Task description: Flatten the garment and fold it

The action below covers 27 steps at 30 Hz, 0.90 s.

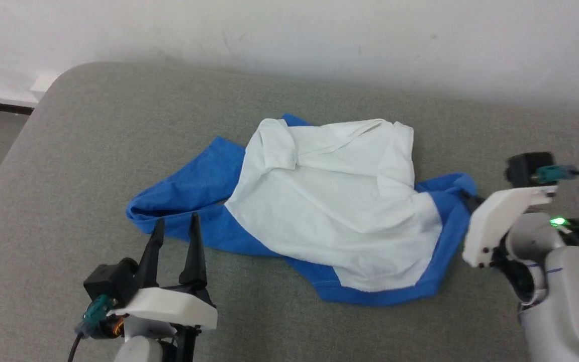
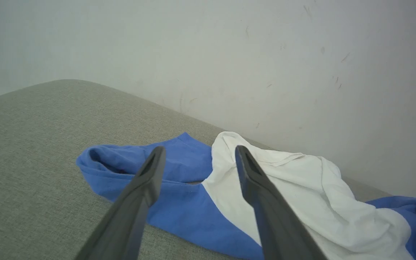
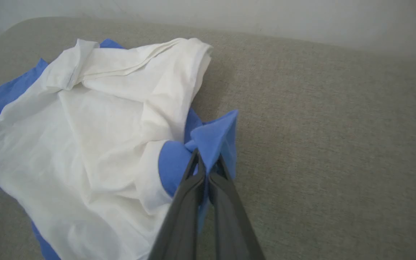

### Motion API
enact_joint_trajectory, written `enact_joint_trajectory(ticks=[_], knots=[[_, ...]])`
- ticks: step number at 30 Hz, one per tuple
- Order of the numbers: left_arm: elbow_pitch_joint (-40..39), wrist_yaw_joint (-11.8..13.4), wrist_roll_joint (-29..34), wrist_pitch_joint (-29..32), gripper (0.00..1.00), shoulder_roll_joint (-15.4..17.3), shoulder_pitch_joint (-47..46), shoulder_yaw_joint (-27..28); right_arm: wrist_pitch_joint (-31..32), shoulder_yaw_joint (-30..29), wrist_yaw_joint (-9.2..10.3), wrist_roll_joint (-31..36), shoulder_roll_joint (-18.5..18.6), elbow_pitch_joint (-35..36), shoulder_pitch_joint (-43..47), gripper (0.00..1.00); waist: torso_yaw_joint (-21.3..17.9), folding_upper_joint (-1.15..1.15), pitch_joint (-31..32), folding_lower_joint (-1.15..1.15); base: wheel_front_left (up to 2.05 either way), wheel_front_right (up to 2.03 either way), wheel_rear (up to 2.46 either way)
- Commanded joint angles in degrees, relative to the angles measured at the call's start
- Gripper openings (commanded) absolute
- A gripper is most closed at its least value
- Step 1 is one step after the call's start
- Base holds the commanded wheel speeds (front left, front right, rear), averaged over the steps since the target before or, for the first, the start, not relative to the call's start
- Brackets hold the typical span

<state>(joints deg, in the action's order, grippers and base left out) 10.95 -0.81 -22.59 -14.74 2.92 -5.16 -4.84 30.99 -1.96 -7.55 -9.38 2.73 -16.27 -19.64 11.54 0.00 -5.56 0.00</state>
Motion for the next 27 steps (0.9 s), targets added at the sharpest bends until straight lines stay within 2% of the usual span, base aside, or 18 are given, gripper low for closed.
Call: enact_joint_trajectory(ticks=[1,4,8,12,13,14,21,24,27], knots=[[0.2,0.0,-0.5,-0.3,1.0,0.0,-0.9,-0.2,-1.2,-2.8,0.06,-0.6,0.2,1.3,0.1,0.0,-0.2,0.0,-0.1,0.0,0.0,0.0,0.0],[0.2,-0.1,-0.5,-0.3,1.0,0.0,-1.2,-0.3,-2.9,-11.6,0.06,-0.6,0.2,3.3,1.4,0.0,-0.4,0.0,-0.1,0.0,0.0,0.0,0.0],[0.4,-0.2,-0.4,-0.3,1.0,0.0,-1.3,-0.4,-2.2,-22.9,0.06,-0.1,0.2,3.1,4.4,0.0,-0.6,0.0,0.0,0.0,0.0,0.0,0.0],[0.8,-0.5,-0.4,-0.3,1.0,0.0,-1.1,-0.6,-1.2,-28.7,0.06,-0.1,0.2,-0.5,6.6,0.0,-1.1,0.0,0.0,0.0,0.0,0.0,0.0],[0.9,-0.6,-0.4,-0.3,1.0,0.0,-1.2,-0.6,-1.7,-28.8,0.06,-0.2,0.2,-1.2,6.8,0.47,-1.3,0.0,0.0,0.0,0.0,0.0,0.0],[1.1,-0.6,-0.4,-0.3,1.0,0.0,-1.2,-0.6,-2.6,-28.6,0.06,-0.8,0.2,-1.7,6.9,1.0,-1.4,0.0,0.1,0.0,0.0,0.0,0.0],[2.3,-2.0,-1.1,0.8,1.0,0.0,-3.3,-2.2,-13.5,-29.0,0.06,-5.2,0.1,0.2,9.1,1.0,-1.4,0.0,0.8,0.0,0.0,0.0,0.0],[3.5,-2.8,-1.3,6.0,1.0,0.2,-7.7,-4.2,-15.7,-29.5,0.06,-5.5,0.1,2.0,11.0,1.0,-1.7,0.0,0.7,0.0,0.0,0.0,0.0],[6.6,-2.6,-1.6,14.5,1.0,0.4,-14.4,-6.1,-16.6,-29.3,0.06,-5.5,0.1,4.4,11.9,1.0,-2.9,0.0,0.2,0.0,0.0,0.0,0.0]])
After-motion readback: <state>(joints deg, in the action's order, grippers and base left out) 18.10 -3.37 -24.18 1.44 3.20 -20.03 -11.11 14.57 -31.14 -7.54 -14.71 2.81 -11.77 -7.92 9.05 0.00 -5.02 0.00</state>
